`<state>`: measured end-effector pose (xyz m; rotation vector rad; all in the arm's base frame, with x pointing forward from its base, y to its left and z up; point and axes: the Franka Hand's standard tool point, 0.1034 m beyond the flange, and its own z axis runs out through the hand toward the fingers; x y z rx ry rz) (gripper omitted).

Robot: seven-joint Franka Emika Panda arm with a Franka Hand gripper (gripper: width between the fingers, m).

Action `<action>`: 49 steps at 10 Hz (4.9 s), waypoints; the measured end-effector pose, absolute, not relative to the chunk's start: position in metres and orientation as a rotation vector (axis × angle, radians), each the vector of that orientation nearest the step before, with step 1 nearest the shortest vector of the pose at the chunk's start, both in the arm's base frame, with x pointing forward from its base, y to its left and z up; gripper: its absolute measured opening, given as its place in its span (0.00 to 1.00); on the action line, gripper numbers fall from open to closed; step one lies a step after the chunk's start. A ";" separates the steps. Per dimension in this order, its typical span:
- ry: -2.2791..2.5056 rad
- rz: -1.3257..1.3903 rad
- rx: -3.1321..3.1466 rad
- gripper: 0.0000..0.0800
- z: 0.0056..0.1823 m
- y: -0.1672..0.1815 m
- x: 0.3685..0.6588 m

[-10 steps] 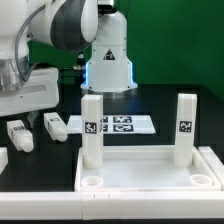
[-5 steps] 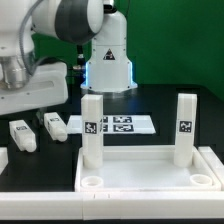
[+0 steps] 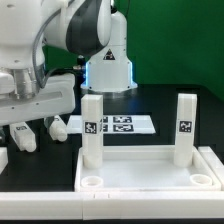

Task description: Assemble desk

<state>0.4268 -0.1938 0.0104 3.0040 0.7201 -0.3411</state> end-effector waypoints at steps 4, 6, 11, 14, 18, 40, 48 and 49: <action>0.764 -0.343 2.996 0.47 0.010 -0.194 0.427; 0.866 -0.316 2.971 0.35 0.020 -0.190 0.434; 1.582 -0.240 2.626 0.36 0.035 -0.183 0.441; 2.069 -0.222 2.242 0.36 0.058 -0.161 0.452; 2.351 -0.228 1.925 0.36 0.058 -0.160 0.447; 3.216 -0.416 0.645 0.36 0.017 -0.190 0.377; 3.060 -0.423 0.952 0.81 0.037 -0.187 0.396; 3.014 -0.418 1.010 0.81 0.044 -0.187 0.405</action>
Offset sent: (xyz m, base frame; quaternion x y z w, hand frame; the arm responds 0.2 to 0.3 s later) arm 0.0000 0.0000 0.0000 0.0000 0.0000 -0.0650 0.9979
